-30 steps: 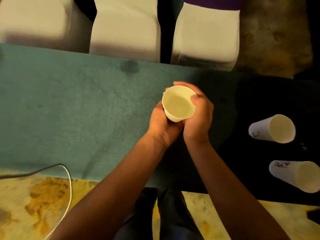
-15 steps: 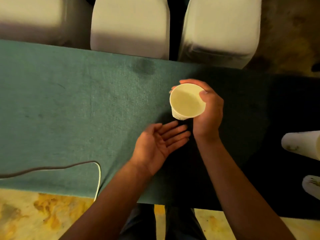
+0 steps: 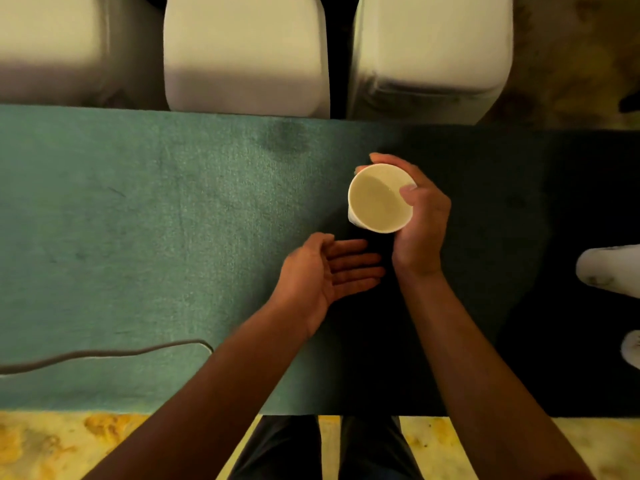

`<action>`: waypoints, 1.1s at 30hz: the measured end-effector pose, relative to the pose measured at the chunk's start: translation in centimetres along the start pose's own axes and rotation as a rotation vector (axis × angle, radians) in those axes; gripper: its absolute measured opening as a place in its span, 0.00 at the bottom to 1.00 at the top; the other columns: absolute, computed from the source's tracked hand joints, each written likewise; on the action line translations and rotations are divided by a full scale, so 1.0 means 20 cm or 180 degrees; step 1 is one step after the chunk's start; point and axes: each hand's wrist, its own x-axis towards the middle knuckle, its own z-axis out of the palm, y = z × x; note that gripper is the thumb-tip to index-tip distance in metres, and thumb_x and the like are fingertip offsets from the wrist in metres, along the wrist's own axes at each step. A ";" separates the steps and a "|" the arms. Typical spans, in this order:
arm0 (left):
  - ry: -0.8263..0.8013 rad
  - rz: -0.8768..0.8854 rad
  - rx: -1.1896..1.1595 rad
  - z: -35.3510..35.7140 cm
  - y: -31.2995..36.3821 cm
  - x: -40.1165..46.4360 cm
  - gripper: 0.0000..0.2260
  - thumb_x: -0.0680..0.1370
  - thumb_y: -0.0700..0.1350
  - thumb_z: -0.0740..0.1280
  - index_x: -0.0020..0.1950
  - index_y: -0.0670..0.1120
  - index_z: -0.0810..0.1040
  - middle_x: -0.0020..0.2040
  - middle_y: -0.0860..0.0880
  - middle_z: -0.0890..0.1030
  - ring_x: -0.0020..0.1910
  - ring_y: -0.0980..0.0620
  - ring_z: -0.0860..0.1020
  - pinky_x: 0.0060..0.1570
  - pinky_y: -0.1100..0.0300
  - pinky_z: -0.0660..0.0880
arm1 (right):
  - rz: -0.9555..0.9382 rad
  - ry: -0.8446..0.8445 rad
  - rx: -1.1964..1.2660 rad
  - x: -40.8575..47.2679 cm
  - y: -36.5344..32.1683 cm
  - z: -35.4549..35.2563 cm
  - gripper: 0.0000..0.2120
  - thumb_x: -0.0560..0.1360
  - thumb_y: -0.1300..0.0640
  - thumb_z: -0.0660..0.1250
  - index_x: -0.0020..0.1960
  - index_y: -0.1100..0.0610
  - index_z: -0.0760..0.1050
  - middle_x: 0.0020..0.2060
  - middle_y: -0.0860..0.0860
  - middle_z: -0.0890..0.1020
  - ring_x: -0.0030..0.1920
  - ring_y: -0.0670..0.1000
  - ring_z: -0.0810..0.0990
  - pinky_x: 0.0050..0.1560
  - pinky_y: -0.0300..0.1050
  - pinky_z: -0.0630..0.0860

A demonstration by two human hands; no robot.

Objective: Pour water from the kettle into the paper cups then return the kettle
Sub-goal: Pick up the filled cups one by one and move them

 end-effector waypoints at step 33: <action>-0.0040 0.0788 0.1792 1.00 -1.22 -0.01 0.12 0.81 0.42 0.59 0.48 0.42 0.82 0.34 0.47 0.85 0.28 0.53 0.80 0.28 0.64 0.76 | -0.1606 0.1077 -0.1493 -0.81 -0.64 -1.68 0.12 0.78 0.64 0.62 0.56 0.62 0.82 0.52 0.53 0.85 0.53 0.52 0.84 0.54 0.45 0.79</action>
